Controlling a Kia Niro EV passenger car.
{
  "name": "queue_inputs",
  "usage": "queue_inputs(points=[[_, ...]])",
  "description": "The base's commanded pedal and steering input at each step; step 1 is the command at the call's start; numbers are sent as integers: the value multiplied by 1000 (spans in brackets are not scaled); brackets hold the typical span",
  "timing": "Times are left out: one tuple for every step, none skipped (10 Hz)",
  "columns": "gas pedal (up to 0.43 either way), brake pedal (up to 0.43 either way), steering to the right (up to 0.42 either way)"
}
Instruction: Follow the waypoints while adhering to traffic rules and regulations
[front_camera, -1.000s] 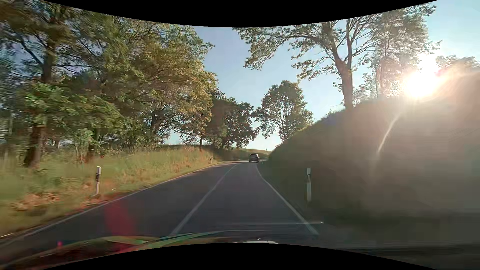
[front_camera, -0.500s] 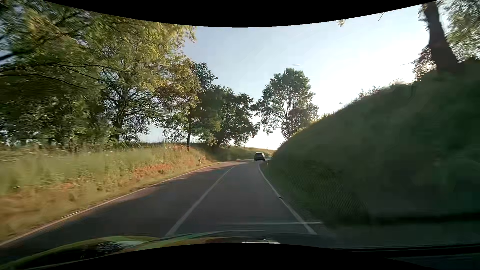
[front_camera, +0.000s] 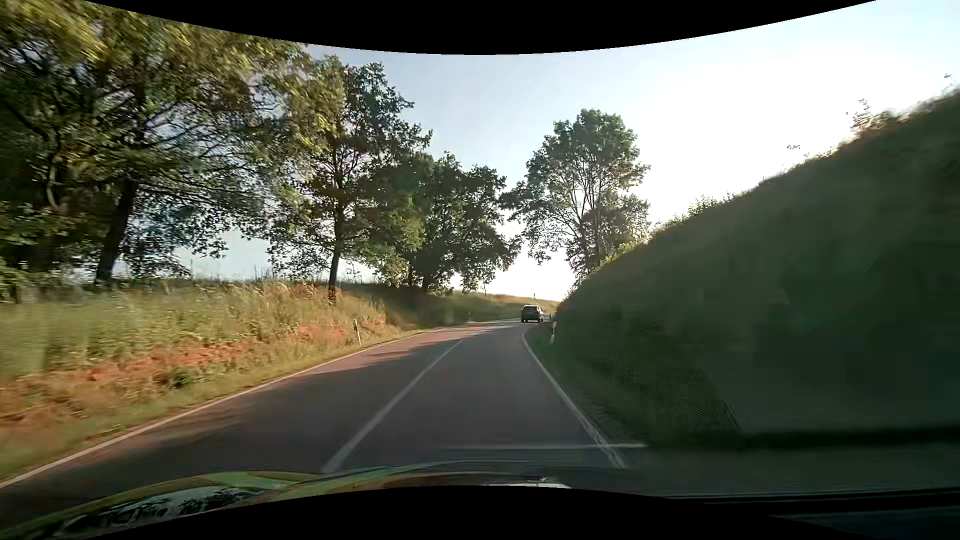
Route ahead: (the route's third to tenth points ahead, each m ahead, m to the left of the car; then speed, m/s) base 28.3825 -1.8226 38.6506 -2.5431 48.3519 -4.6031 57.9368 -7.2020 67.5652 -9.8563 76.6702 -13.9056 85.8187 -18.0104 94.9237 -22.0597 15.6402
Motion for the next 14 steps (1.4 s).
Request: queue_inputs(points=[[311, 0, 6], [311, 0, 6], [311, 0, 6], [311, 0, 7], [311, 0, 8], [280, 0, 10], [268, 0, 11], [268, 0, 14], [268, 0, 20], [268, 0, 24], [268, 0, 28], [268, 0, 33], [268, 0, 36], [268, 0, 38]])
